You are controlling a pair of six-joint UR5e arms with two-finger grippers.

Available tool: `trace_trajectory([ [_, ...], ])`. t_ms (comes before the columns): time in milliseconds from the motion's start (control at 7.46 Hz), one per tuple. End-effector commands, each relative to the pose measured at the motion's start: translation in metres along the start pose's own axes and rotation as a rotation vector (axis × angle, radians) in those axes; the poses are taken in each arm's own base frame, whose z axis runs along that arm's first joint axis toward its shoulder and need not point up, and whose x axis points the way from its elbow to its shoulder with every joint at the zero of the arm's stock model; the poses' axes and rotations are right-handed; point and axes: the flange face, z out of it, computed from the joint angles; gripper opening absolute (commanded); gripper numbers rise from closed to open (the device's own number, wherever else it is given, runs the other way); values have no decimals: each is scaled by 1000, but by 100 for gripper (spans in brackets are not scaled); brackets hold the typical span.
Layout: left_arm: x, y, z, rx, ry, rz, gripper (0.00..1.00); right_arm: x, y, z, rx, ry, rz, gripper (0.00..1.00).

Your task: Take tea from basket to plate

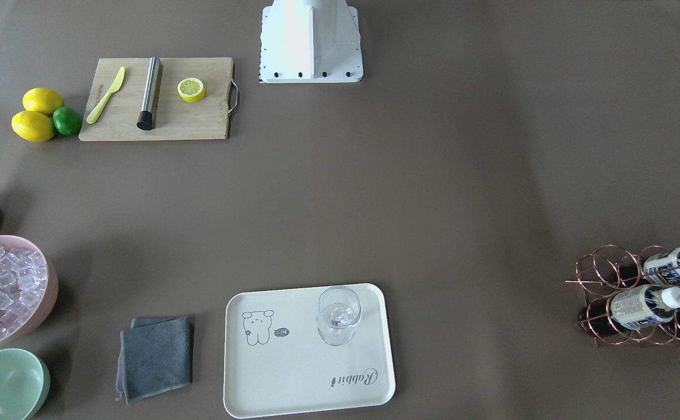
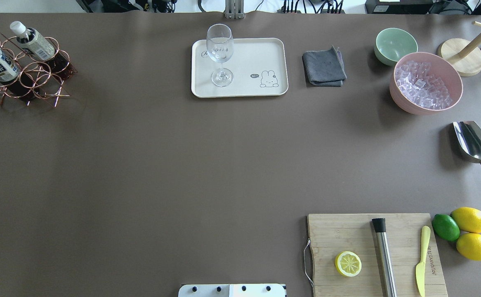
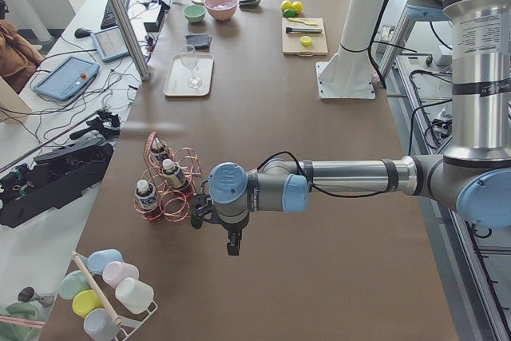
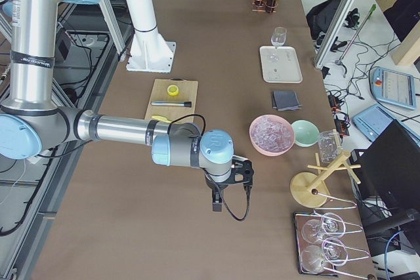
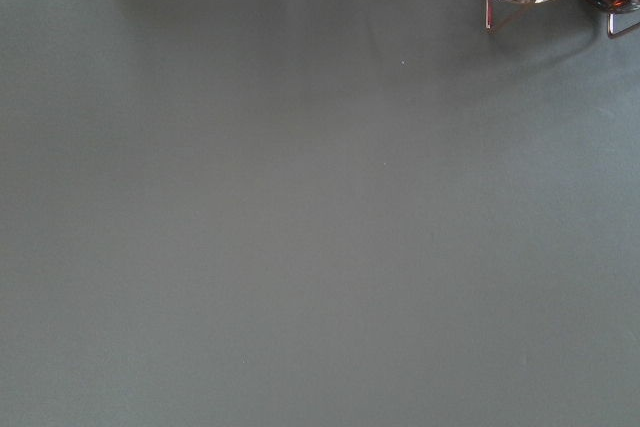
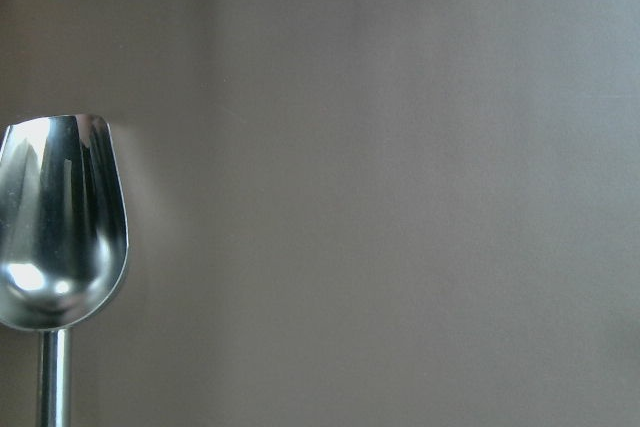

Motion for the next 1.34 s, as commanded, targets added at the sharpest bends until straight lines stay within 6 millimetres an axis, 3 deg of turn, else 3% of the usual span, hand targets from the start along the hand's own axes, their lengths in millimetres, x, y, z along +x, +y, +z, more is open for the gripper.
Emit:
trace_trajectory([
  [0, 2, 1, -2, 10, -5, 13, 98, 1, 1, 0, -1, 2, -33, 100],
  [670, -1, 3, 1, 6, -2, 7, 98, -1, 1, -5, 9, 2, -35, 100],
  [1206, -3, 5, 3, 2, -2, 0, 98, -36, -11, -27, 54, -53, -101, 100],
])
